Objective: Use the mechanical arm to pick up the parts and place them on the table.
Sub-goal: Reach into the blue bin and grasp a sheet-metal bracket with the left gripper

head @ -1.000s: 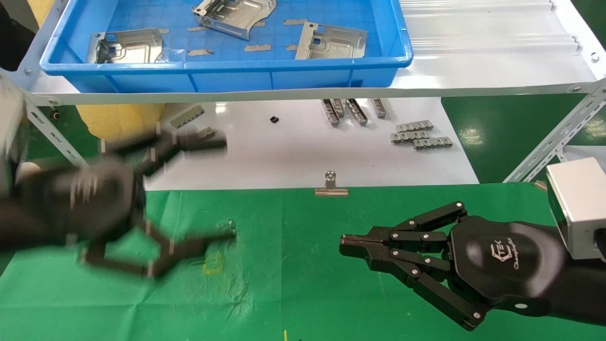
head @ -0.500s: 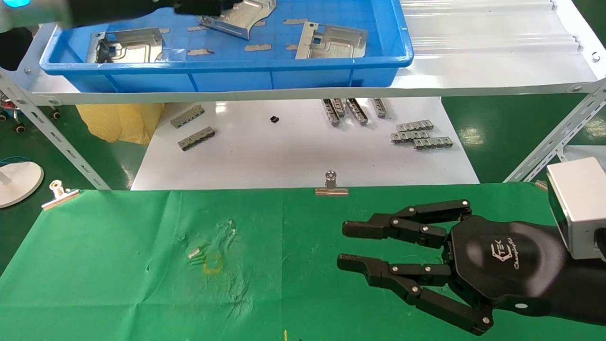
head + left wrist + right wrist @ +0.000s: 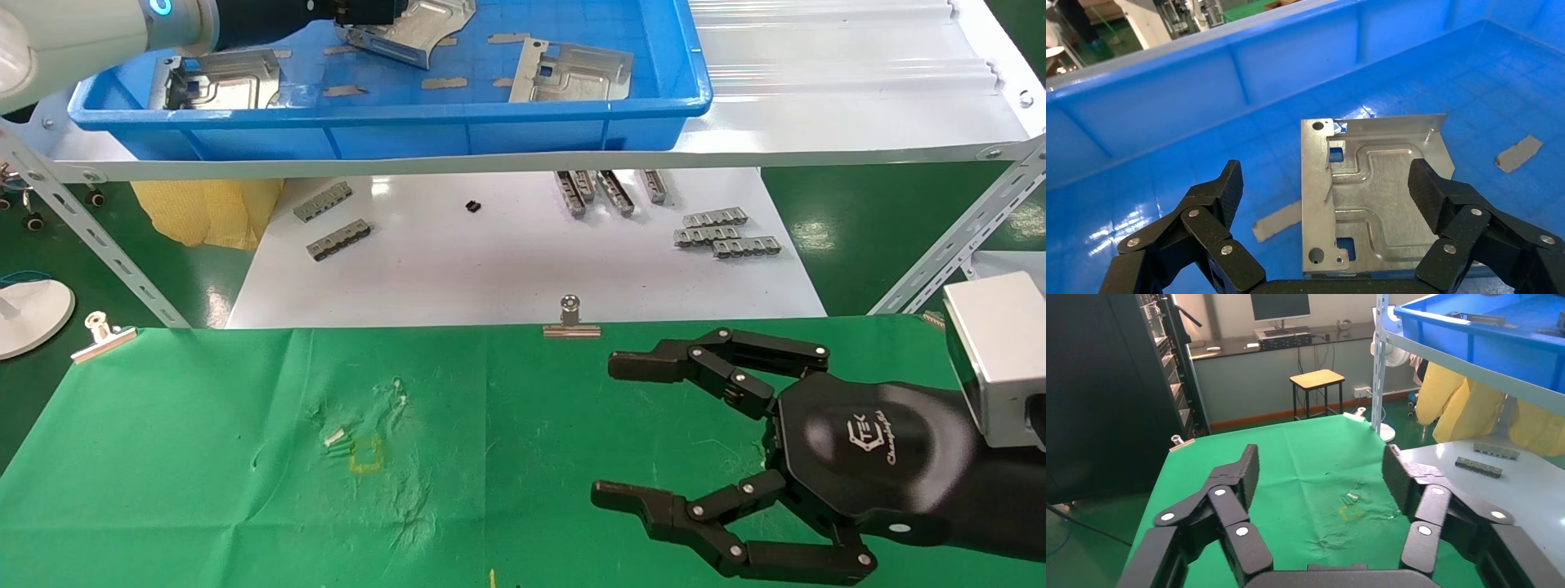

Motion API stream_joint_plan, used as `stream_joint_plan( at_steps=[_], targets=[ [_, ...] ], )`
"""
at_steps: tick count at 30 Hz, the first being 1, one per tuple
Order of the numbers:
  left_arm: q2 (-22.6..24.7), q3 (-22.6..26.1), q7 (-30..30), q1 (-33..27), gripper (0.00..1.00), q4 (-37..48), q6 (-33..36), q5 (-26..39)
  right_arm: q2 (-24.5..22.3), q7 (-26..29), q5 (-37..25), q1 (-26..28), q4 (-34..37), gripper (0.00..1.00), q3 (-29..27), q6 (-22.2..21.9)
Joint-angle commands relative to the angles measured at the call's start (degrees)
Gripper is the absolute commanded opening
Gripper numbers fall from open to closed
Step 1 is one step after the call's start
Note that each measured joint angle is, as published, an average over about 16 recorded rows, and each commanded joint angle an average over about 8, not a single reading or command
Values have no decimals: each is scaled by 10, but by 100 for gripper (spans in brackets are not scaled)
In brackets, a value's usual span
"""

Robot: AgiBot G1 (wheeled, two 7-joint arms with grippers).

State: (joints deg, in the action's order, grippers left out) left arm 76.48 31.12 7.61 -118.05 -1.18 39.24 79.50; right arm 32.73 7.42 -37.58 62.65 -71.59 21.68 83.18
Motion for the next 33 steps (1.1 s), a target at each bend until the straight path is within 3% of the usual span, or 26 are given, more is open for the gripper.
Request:
stream_joint_plan(
  at_steps=[1,33],
  targets=[
    [5,0,8,1,0,6,-8,0,0,0,0,0,0,100,0,0],
    [9,7,45,39,0,-26,-46,-6,0,0,0,0,0,100,0,0]
  ],
)
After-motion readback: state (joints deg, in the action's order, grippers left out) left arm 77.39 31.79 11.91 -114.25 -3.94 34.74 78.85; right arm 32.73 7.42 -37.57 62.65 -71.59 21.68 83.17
